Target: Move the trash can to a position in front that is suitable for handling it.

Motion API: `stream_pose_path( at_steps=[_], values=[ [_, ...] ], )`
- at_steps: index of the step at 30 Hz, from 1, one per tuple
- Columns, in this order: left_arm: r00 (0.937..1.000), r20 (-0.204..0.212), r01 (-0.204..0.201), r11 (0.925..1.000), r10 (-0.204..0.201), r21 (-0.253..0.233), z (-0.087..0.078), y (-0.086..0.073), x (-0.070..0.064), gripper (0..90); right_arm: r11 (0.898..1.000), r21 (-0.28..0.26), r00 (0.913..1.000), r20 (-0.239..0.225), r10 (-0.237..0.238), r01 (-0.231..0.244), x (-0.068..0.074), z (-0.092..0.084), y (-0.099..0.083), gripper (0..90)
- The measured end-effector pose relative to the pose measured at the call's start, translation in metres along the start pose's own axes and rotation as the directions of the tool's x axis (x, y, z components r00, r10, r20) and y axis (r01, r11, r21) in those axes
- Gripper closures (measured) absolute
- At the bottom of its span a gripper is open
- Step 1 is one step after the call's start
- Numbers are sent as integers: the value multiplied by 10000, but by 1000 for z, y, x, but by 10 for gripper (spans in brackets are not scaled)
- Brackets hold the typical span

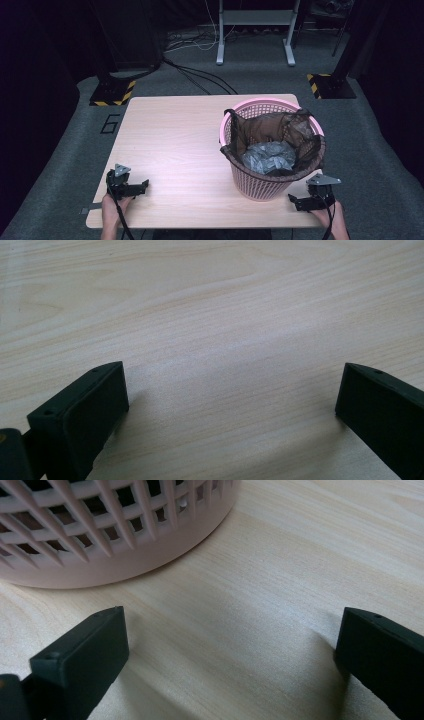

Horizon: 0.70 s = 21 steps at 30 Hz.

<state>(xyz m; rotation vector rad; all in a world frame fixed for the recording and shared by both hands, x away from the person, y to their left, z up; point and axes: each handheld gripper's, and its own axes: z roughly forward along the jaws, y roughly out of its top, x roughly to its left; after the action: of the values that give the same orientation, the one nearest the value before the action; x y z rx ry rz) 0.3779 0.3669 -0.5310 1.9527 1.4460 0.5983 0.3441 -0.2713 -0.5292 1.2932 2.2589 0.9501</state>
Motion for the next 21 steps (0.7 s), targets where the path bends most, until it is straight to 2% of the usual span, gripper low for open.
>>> stream_pose_path(
  at_steps=[3,6,7,9,12,18,21],
  values=[
    [9999,59,-113,9999,113,22,0,0,0,4,10000,-5,10000,-26,-24,24,0,0,0,0],
    [9998,115,-175,9998,175,20,0,0,-1,4,9994,-226,9990,-365,240,-248,-1,-3,0,0],
    [9998,118,-173,9998,173,20,0,0,-1,4,9985,-327,9973,-606,410,-431,-1,-4,0,0],
    [9998,122,-172,9999,172,16,0,0,-1,4,9975,-485,9958,-781,484,-523,0,-4,1,0],
    [9998,114,-176,9998,176,24,0,0,-1,4,9986,-448,9961,-857,231,-270,10,-3,3,0],
    [9998,120,-159,9999,158,40,-1,0,-2,4,9966,-814,9935,-1126,-173,82,22,-2,16,1],
    [9998,114,-147,9999,146,19,0,0,-2,4,9964,-732,9931,-1060,-502,426,26,0,22,2]
  ],
)
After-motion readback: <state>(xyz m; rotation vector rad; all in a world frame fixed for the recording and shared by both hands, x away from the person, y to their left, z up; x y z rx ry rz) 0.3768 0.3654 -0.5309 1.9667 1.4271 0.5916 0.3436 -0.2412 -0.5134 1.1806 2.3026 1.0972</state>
